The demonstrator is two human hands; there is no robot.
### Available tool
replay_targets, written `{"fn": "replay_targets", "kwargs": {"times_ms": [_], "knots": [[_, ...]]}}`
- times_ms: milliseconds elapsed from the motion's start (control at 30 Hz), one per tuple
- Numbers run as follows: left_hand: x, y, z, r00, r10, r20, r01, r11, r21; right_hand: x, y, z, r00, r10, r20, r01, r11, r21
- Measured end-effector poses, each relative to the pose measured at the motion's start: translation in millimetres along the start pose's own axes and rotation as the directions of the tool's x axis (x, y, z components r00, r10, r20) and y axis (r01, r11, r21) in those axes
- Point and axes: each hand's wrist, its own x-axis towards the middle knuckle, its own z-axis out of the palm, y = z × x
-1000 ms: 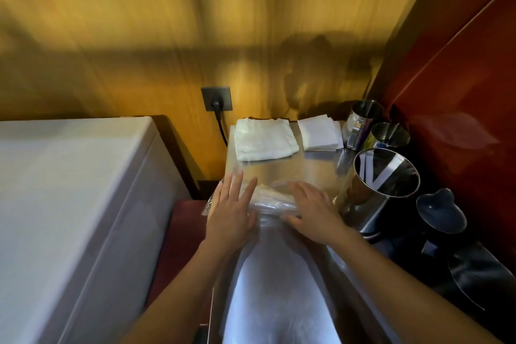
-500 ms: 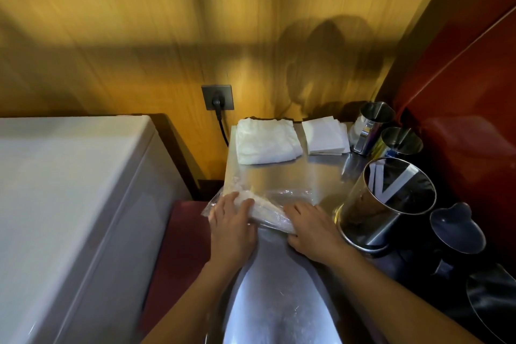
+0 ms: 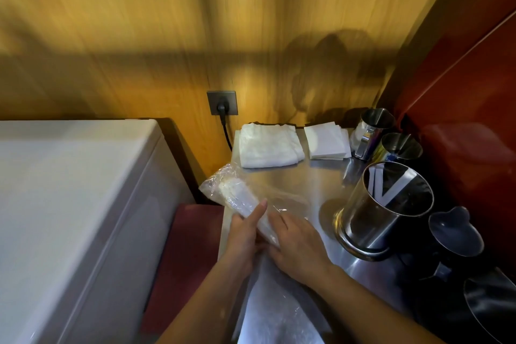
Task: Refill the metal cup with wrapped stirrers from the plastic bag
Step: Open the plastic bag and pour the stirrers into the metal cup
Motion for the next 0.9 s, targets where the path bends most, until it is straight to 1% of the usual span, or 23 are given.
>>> {"fn": "replay_targets", "kwargs": {"times_ms": [67, 100, 133, 167, 200, 233, 267, 333, 367, 400, 433, 467, 500, 567, 633, 667, 700, 733, 767, 800, 833, 867, 900], "knots": [[-4.0, 5.9, -3.4, 0.998, 0.069, 0.006, -0.069, 0.997, -0.021, 0.4, -1.7, -5.9, 0.998, 0.005, 0.061, -0.018, 0.979, 0.204], [-6.7, 9.7, -5.8, 0.998, 0.059, 0.026, -0.058, 0.998, -0.036, 1.9, -2.8, -10.2, 0.998, 0.027, 0.056, -0.043, 0.95, 0.309], [-8.5, 13.1, -8.7, 0.998, 0.032, 0.054, -0.028, 0.998, -0.057, 4.2, -2.4, -14.3, 0.997, 0.078, 0.003, -0.073, 0.92, 0.385], [-9.1, 15.5, -12.2, 0.996, 0.001, 0.086, 0.005, 0.997, -0.071, 7.9, 0.4, -16.4, 0.983, 0.163, -0.08, -0.113, 0.894, 0.434], [-9.7, 17.8, -15.5, 0.993, -0.023, 0.119, 0.032, 0.996, -0.079, 13.6, 4.5, -18.0, 0.955, 0.254, -0.153, -0.158, 0.874, 0.46], [-11.3, 19.8, -17.6, 0.986, -0.04, 0.162, 0.054, 0.995, -0.081, 20.2, 7.9, -22.2, 0.929, 0.33, -0.167, -0.22, 0.857, 0.466], [-13.4, 21.2, -18.8, 0.977, -0.047, 0.21, 0.066, 0.994, -0.086, 27.5, 11.0, -27.5, 0.918, 0.384, -0.102, -0.304, 0.844, 0.441], [-18.1, 21.8, -19.4, 0.958, -0.041, 0.283, 0.071, 0.993, -0.096, 38.7, 17.8, -35.0, 0.879, 0.448, 0.162, -0.476, 0.803, 0.358], [-19.7, 20.8, -19.6, 0.955, -0.033, 0.296, 0.064, 0.993, -0.094, 41.9, 20.3, -39.1, 0.859, 0.425, 0.285, -0.51, 0.762, 0.399], [-20.4, 19.5, -19.7, 0.953, -0.032, 0.3, 0.062, 0.994, -0.092, 43.2, 20.9, -44.1, 0.852, 0.353, 0.387, -0.518, 0.678, 0.522], [-21.7, 18.3, -19.8, 0.95, -0.032, 0.312, 0.064, 0.994, -0.09, 43.5, 20.9, -46.0, 0.853, 0.284, 0.437, -0.517, 0.576, 0.634], [-23.3, 17.8, -19.4, 0.948, -0.036, 0.318, 0.065, 0.995, -0.08, 43.6, 20.0, -47.3, 0.866, 0.249, 0.435, -0.497, 0.531, 0.686], [-24.0, 17.4, -18.9, 0.952, -0.043, 0.305, 0.066, 0.996, -0.066, 44.4, 20.1, -47.6, 0.883, 0.242, 0.403, -0.466, 0.566, 0.68], [-25.2, 19.5, -16.8, 0.979, -0.035, 0.199, 0.041, 0.999, -0.025, 48.5, 21.2, -49.9, 0.919, 0.241, 0.311, -0.387, 0.691, 0.61], [-25.2, 24.4, -16.0, 1.0, 0.013, -0.02, -0.012, 0.999, 0.051, 51.9, 21.8, -58.1, 0.938, 0.215, 0.271, -0.336, 0.755, 0.563], [-24.5, 28.1, -17.0, 0.989, 0.068, -0.132, -0.055, 0.993, 0.102, 53.7, 23.7, -61.3, 0.944, 0.181, 0.275, -0.309, 0.776, 0.55], [-23.7, 32.5, -18.3, 0.969, 0.148, -0.199, -0.114, 0.978, 0.177, 55.6, 25.6, -64.9, 0.949, 0.133, 0.287, -0.273, 0.805, 0.527], [-21.9, 36.6, -19.2, 0.945, 0.251, -0.211, -0.189, 0.943, 0.275, 57.1, 27.8, -68.2, 0.951, 0.09, 0.296, -0.238, 0.826, 0.511], [-20.6, 40.4, -20.1, 0.911, 0.369, -0.184, -0.273, 0.874, 0.402, 58.6, 30.0, -71.1, 0.953, 0.054, 0.299, -0.21, 0.829, 0.518], [-21.2, 45.5, -19.6, 0.864, 0.488, -0.128, -0.343, 0.754, 0.56, 60.4, 32.1, -73.6, 0.953, 0.028, 0.303, -0.196, 0.819, 0.539], [-22.1, 51.2, -17.6, 0.807, 0.589, -0.046, -0.389, 0.589, 0.708, 61.8, 33.2, -75.5, 0.951, 0.004, 0.308, -0.189, 0.797, 0.573], [-22.5, 57.0, -15.4, 0.748, 0.661, 0.056, -0.422, 0.409, 0.809, 62.8, 33.2, -77.4, 0.946, -0.025, 0.324, -0.188, 0.772, 0.608], [-22.3, 63.5, -12.0, 0.696, 0.696, 0.178, -0.456, 0.236, 0.858, 64.2, 32.9, -79.1, 0.939, -0.061, 0.339, -0.181, 0.748, 0.638]]}}
